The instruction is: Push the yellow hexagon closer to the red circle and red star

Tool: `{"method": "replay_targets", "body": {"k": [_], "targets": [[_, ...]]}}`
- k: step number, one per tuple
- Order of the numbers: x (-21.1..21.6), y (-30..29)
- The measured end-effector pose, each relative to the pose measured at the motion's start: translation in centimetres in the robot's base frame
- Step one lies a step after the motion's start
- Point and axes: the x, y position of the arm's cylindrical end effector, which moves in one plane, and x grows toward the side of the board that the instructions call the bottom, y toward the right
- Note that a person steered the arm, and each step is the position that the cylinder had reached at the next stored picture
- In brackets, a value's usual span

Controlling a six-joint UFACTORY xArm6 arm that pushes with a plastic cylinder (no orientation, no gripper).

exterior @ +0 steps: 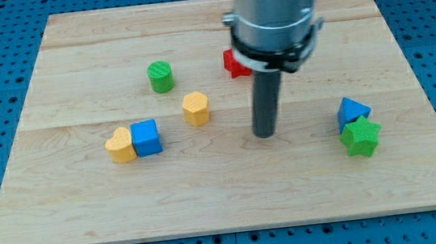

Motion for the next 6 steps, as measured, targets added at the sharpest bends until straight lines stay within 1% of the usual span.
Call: {"method": "replay_targets", "body": {"k": [2,3,4,6], "targets": [[-0.1,-9.2],[-2.2,-10.9],[-4.3,-9.5],[-5.3,-3.7]]}}
